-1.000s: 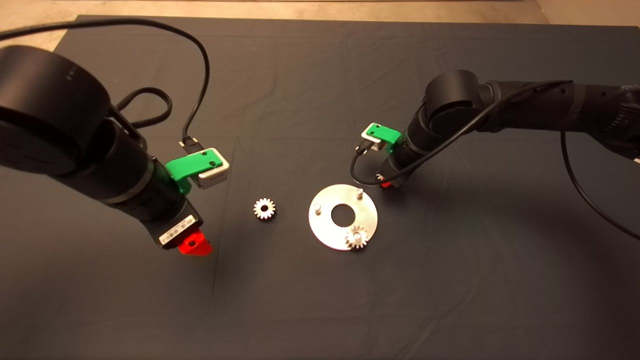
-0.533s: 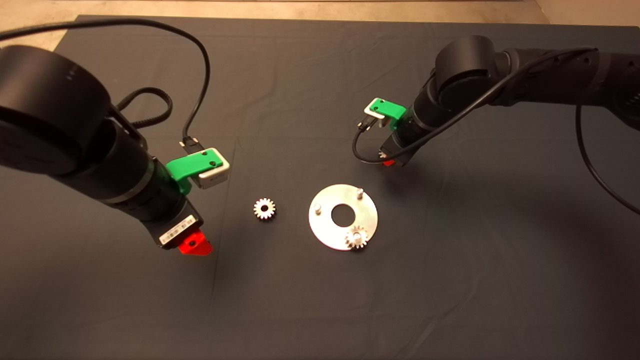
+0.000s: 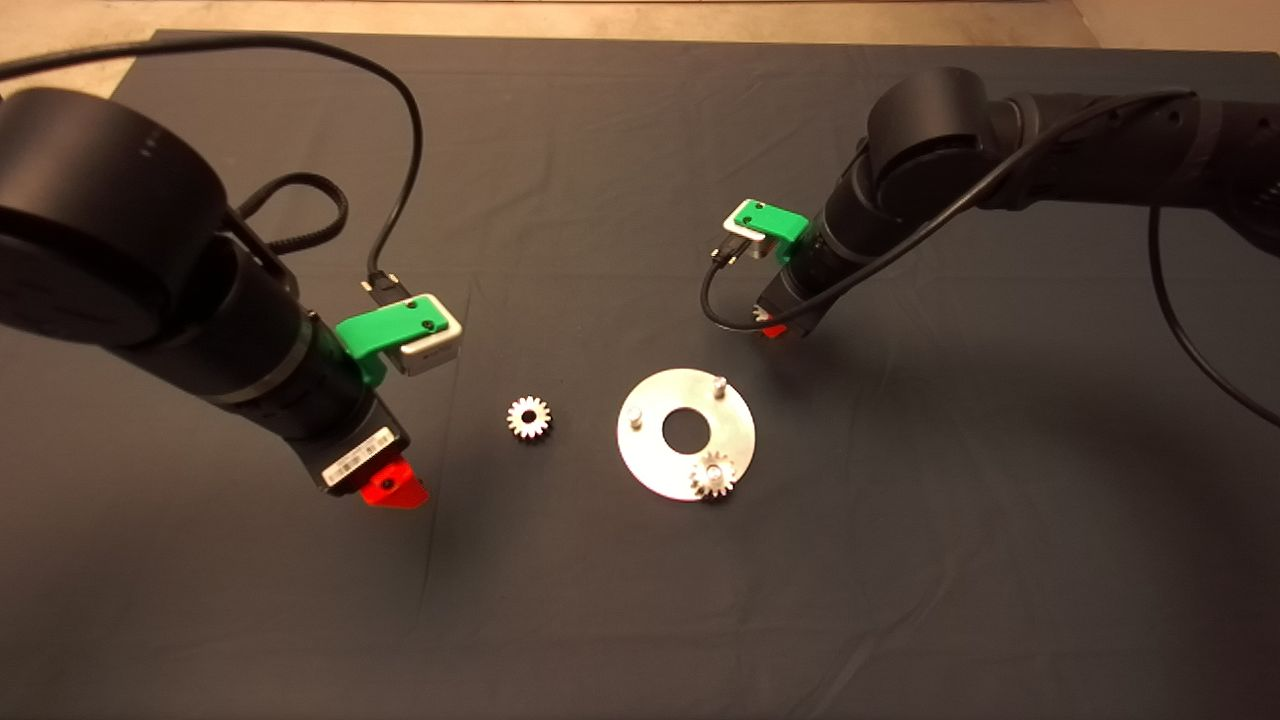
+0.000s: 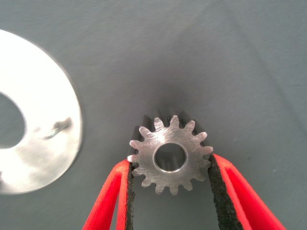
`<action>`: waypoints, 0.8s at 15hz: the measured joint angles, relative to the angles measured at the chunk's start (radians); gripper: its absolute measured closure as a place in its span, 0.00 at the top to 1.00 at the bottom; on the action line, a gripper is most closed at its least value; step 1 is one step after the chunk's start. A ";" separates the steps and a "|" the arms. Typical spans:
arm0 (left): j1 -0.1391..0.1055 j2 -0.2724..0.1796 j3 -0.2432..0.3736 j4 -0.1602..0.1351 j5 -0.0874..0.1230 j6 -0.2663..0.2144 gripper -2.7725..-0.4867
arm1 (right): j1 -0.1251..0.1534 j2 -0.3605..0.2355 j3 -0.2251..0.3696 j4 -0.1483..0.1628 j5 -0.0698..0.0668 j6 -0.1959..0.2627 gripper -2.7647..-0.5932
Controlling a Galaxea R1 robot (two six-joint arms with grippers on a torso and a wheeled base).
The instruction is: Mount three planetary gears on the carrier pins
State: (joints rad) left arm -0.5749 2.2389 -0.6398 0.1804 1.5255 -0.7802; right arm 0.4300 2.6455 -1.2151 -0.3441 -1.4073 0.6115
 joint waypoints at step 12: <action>0.000 0.000 0.000 0.000 0.000 0.000 1.00 | 0.044 -0.008 0.151 0.047 0.012 0.044 0.13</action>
State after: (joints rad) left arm -0.5749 2.2385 -0.6398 0.1804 1.5259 -0.7802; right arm 0.4738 2.6375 -1.0642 -0.2972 -1.3951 0.6559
